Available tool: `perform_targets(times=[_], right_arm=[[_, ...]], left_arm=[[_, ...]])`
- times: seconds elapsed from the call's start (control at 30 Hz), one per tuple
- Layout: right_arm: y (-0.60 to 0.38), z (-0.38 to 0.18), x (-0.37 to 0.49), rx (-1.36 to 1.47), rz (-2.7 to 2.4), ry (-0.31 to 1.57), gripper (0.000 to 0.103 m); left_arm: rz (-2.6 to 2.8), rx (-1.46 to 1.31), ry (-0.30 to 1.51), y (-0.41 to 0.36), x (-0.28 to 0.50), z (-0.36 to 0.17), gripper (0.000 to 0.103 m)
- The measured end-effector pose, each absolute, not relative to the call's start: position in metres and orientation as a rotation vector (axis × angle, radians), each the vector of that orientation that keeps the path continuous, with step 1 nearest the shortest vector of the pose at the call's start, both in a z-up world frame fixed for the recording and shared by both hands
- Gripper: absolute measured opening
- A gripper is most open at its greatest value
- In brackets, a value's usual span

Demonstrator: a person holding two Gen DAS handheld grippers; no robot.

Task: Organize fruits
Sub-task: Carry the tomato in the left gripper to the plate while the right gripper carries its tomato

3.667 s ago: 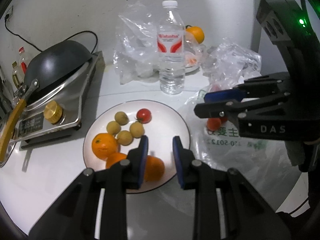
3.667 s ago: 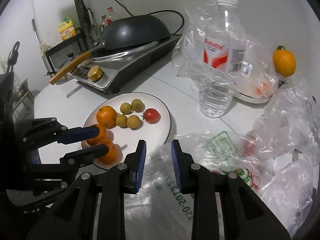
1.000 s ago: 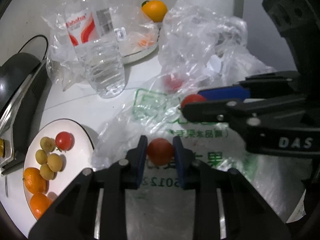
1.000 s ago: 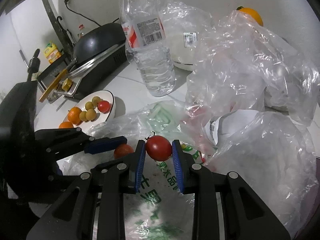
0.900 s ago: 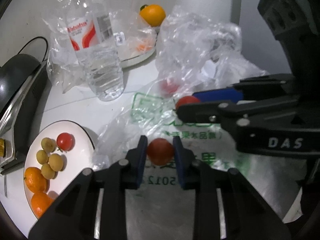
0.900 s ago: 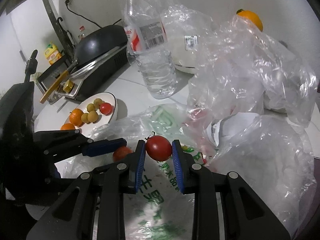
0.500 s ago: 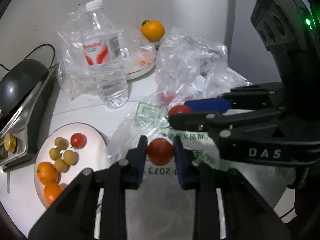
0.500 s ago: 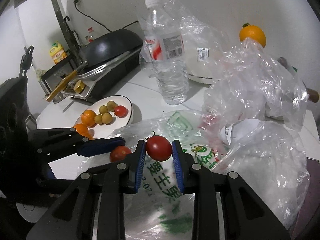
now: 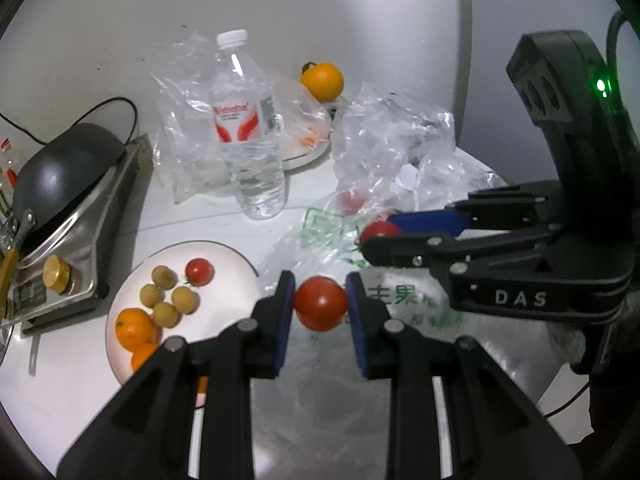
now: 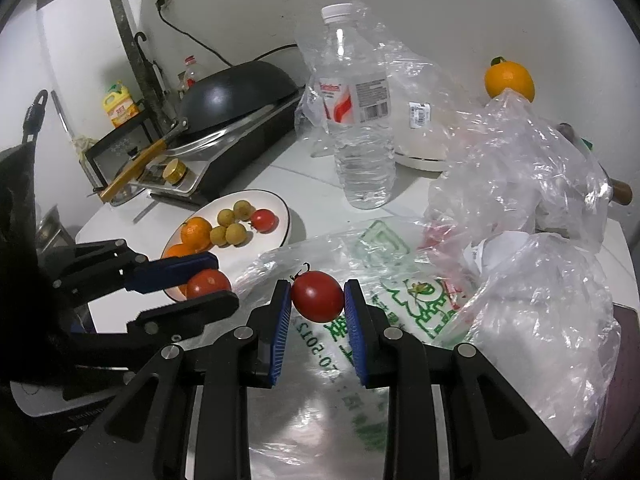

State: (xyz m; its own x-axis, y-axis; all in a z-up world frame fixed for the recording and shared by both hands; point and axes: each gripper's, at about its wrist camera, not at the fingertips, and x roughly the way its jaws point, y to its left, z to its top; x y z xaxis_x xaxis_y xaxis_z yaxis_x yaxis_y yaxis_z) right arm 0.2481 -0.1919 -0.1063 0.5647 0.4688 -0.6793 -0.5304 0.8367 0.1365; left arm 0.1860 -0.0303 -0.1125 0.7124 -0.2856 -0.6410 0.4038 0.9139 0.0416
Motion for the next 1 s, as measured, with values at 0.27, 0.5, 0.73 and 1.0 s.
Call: perform_targets(times=[0.27,0.5,0.73,1.0], right_arm=[[-0.177,-0.105,0.246,-0.111,0.607,0.771,0.029],[-0.162,-0.105,0.248,-0.138,0.627,0.778,0.029],[-0.144,-0.104,0.254,-0.165,0.651,0.783,0.029],[-0.120,-0.107,0.270,-0.147,0.701,0.796,0.029]], left_arm=[[-0.342,0.167,0.665,-0.008,0.180,-0.109,0.027],[-0.275,0.176,0.666,0.011,0.185,-0.118,0.027],[-0.249,0.146,0.698,0.031,0.197,-0.135,0.027],[-0.292,0.158,0.696,0.027,0.206,-0.145,0.027]])
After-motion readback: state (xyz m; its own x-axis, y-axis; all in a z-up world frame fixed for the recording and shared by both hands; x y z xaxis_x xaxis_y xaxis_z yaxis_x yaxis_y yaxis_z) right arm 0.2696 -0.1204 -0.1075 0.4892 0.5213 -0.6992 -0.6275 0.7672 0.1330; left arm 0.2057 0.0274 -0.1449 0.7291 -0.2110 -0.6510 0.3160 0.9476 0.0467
